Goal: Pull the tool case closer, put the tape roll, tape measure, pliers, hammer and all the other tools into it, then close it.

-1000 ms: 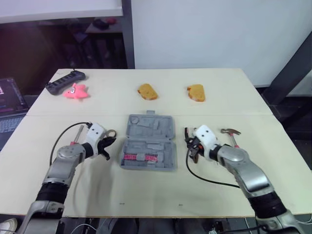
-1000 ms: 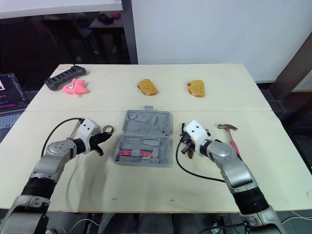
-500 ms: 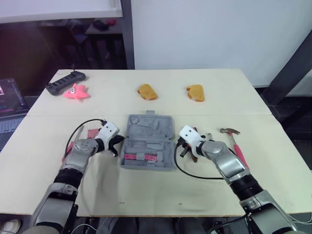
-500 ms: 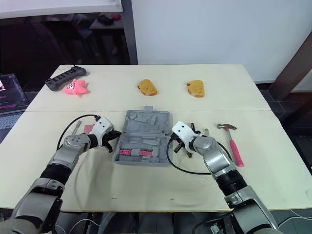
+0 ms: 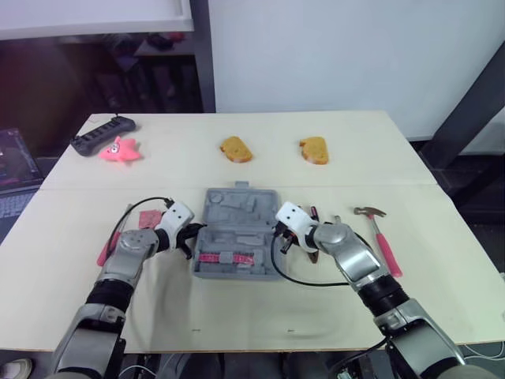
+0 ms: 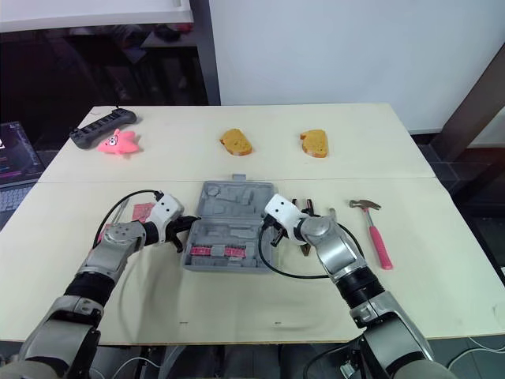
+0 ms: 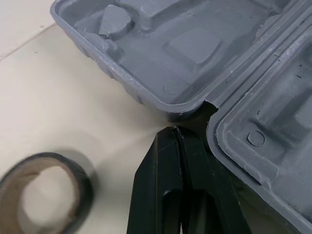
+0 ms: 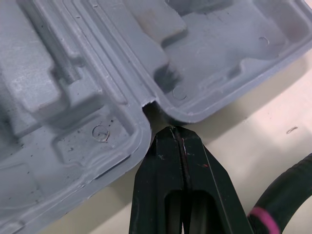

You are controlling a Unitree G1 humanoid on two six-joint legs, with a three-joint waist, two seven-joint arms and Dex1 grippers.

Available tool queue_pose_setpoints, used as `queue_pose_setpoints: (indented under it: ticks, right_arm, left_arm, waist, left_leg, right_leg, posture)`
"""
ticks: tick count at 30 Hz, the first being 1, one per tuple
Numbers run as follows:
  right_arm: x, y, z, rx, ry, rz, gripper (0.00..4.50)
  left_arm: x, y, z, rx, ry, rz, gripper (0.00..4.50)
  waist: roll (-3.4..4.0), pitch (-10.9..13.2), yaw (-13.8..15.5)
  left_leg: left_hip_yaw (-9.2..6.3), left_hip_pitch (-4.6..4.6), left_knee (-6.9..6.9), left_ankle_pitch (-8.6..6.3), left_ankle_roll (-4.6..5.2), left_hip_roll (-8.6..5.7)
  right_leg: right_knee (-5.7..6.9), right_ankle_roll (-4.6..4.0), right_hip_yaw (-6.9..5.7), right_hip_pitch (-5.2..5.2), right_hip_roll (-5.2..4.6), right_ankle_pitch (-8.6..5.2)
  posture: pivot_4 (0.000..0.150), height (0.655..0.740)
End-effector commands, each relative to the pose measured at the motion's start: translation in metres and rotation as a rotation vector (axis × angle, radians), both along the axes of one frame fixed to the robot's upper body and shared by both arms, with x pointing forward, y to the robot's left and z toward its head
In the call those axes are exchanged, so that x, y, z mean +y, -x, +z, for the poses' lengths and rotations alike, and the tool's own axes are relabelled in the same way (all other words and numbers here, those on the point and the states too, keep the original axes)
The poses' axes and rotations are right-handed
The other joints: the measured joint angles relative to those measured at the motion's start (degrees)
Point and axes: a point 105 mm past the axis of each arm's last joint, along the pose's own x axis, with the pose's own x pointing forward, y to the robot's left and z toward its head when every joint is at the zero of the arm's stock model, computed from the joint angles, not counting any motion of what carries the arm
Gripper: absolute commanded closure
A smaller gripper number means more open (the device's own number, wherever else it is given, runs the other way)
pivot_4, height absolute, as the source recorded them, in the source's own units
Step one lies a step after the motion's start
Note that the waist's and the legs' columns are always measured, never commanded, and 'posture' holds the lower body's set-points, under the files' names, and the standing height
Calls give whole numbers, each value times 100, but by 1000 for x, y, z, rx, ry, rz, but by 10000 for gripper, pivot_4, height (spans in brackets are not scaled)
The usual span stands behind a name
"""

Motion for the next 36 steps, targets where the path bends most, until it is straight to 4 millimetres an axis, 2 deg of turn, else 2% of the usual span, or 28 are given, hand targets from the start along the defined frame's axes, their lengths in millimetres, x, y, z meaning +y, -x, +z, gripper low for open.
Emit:
queue_pose_setpoints:
  ticks: [1,6,9,16,20,25,36]
  right_arm:
    - [17,23,-8,54,-17,86,44548]
    - [20,55,-10,98,-20,124,44548]
    - [22,75,-16,133,-16,132,44548]
    - [19,107,-26,201,-10,131,44548]
    - [11,125,-28,255,0,126,44548]
    - [6,138,-25,297,12,128,44548]
    - [8,141,-26,323,20,124,44548]
  left_arm:
    - [-14,22,-15,76,22,-85,44834]
    - [-9,51,-19,117,35,-87,44834]
    - [-8,75,-24,154,37,-93,44834]
    - [-3,121,-32,230,39,-56,44834]
    - [-2,135,-34,252,53,-26,44834]
    - [1,148,-38,282,51,-14,44834]
    - [10,159,-37,313,44,-10,44834]
  waist:
    - [1,-1,-23]
    - [3,-2,-42]
    - [3,-4,-41]
    - [-1,-14,-38]
    - [-1,-24,-25]
    - [-2,-27,-22]
    - [-5,-29,-33]
  left_leg:
    - [0,1,-1,0,0,0]
    - [-1,1,-7,-1,1,0]
    - [-1,4,-9,-1,1,2]
    - [-1,20,-13,-2,1,3]
    - [-1,24,-14,-2,1,3]
    - [0,24,-13,-2,1,3]
    - [0,23,-17,-2,1,3]
  right_leg:
    - [0,0,0,0,0,0]
    - [-6,1,1,-1,0,-2]
    - [-6,0,1,0,0,-2]
    - [-15,-3,1,19,-1,-4]
    - [-19,-19,0,24,-3,-12]
    - [-25,-21,0,26,-5,-14]
    - [-28,-24,-1,21,-5,-15]
  posture:
    - [1500,7400]
    - [1500,7400]
    - [1500,7400]
    - [1500,7400]
    - [1500,7400]
    - [1500,7400]
    - [1500,7400]
